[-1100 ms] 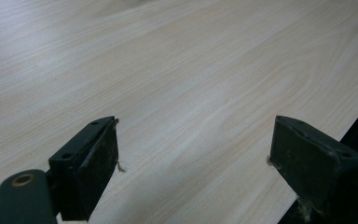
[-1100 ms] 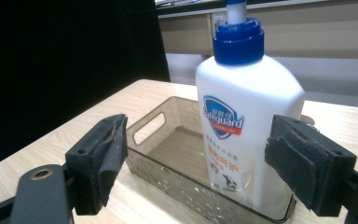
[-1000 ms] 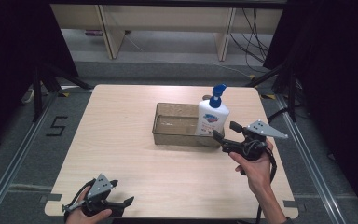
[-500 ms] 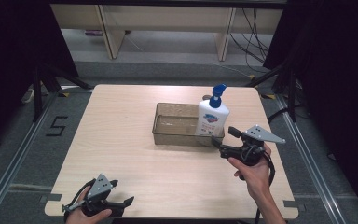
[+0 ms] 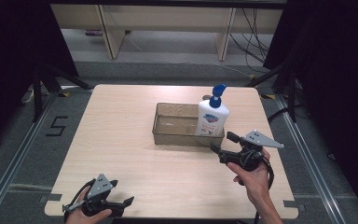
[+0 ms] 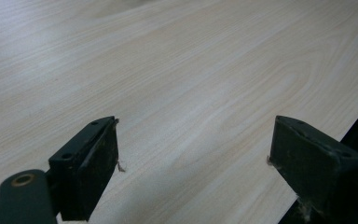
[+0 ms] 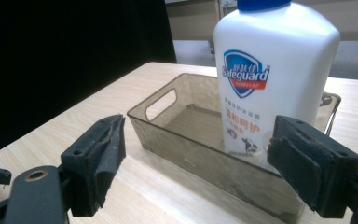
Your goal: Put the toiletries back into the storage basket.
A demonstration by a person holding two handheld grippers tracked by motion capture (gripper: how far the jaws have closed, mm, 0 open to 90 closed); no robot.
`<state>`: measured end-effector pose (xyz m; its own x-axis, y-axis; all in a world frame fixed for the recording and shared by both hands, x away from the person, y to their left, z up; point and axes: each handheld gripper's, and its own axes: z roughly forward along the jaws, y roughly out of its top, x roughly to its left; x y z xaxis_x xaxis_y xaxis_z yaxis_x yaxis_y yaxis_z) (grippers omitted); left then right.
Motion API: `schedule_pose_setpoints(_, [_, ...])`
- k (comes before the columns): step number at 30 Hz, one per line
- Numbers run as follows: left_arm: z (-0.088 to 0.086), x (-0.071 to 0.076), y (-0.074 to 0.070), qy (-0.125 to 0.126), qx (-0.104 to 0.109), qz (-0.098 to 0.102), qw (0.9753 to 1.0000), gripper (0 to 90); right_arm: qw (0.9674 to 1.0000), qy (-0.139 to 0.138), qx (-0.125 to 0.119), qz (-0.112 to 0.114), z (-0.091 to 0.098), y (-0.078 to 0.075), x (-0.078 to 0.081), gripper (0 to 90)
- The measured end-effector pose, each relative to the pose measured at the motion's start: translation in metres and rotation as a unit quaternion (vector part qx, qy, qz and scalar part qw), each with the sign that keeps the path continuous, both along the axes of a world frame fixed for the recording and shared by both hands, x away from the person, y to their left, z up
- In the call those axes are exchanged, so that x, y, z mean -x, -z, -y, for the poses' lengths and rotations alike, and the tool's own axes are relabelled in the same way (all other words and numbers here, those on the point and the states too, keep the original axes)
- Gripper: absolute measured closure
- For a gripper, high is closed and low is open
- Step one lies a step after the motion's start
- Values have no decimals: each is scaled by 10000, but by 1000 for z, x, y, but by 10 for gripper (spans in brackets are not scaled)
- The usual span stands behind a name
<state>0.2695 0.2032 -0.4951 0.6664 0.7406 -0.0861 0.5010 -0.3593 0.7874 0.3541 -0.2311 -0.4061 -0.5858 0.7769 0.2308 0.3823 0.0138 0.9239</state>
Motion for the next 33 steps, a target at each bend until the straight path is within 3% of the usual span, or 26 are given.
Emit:
schedule_pose_setpoints(2, [2,1,0,-53,107,-31,9999,149,10000,-8,5,-21,0,2,1,189])
schedule_pose_setpoints(4, [2,1,1,-64,134,-28,9999,149,9999,-35,53,108,1,4,0,189])
schedule_pose_setpoints(5, [2,1,0,-52,105,-29,9999,149,10000,-61,2,29,1,4,1,189])
schedule_pose_setpoints(7, [1,1,0,-53,86,-29,9999,149,9999,-53,56,89,1,5,1,190])
schedule_pose_setpoints(8, [2,1,1,-88,151,-22,9998,149,10000,-37,52,-58,0,5,3,190])
schedule_pose_setpoints(10, [1,1,0,-29,75,-34,10000,149,9999,-47,154,40,1,7,3,190])
schedule_pose_setpoints(11, [-1,-1,0,22,-37,33,10000,149,9999,-75,44,-61,0,8,4,190])
schedule_pose_setpoints(13, [1,1,0,-24,82,-13,10000,149,9999,-73,111,-31,0,10,4,190])
schedule_pose_setpoints(14, [1,1,0,-39,82,-7,10000,149,9999,-67,-20,-147,-1,11,6,190])
schedule_pose_setpoints(20, [0,1,0,-1,30,-19,10000,149,10000,-79,58,-14,1,15,6,190])
schedule_pose_setpoints(21, [1,1,0,-33,75,-9,10000,149,9998,-51,-83,-162,-1,15,8,190])
schedule_pose_setpoints(22, [1,1,0,-36,77,-7,10000,149,9999,-92,4,-50,0,16,8,190])
schedule_pose_setpoints(25, [1,1,0,-33,76,-6,10000,149,9998,-116,116,-103,1,17,9,190])
schedule_pose_setpoints(33, [1,1,0,-47,80,2,10000,149,9998,-163,58,-127,0,23,12,189])
